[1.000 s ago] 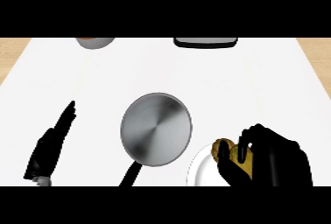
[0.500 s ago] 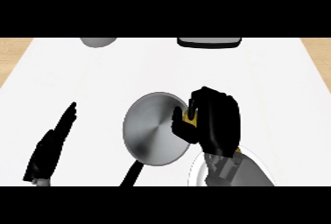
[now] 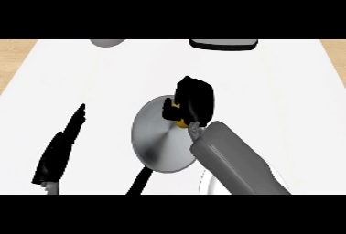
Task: Pick the lemon from the plate and place it in the pan
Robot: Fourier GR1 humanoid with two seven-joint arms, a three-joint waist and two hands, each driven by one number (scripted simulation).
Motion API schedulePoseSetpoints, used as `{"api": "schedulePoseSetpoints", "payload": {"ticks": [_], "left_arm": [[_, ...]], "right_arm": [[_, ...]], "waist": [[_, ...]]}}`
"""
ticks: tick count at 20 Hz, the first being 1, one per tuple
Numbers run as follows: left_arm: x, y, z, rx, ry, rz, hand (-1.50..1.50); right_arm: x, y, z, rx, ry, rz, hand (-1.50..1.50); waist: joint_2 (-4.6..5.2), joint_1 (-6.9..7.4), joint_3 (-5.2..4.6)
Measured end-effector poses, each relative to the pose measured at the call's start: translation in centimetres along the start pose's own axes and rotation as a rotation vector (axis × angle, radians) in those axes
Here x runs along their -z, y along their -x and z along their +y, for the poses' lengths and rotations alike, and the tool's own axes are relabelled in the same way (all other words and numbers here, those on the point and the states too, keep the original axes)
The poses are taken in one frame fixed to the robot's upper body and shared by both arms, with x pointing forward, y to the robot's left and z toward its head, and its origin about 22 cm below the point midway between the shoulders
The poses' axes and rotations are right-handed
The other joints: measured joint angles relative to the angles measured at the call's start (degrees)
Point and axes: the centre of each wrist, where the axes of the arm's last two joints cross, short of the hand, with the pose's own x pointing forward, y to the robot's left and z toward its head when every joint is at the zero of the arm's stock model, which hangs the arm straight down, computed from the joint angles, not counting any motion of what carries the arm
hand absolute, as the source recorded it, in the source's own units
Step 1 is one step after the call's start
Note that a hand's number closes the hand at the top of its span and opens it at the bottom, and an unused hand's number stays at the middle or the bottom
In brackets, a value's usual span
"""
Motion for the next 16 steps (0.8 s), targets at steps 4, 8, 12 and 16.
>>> {"api": "schedulePoseSetpoints", "payload": {"ticks": [4,8,12,16], "left_arm": [[0.6,-0.3,-0.4,0.003,0.016,-0.013,0.00],[1.0,-1.0,-0.3,0.006,0.034,-0.028,0.00],[1.5,-1.1,-0.3,0.003,0.043,-0.031,0.00],[1.3,-1.0,-0.5,0.003,0.047,-0.027,0.00]], "right_arm": [[1.6,0.3,1.6,0.001,-0.107,0.028,1.50],[2.2,2.0,2.4,0.189,-0.193,0.158,-1.50],[2.5,2.6,2.9,0.366,-0.199,0.187,-1.50],[2.8,2.8,3.1,0.498,-0.084,0.150,-1.50]], "waist": [[0.36,1.04,0.02],[0.71,2.14,0.11],[0.81,2.56,0.14],[0.70,2.61,0.15]]}}
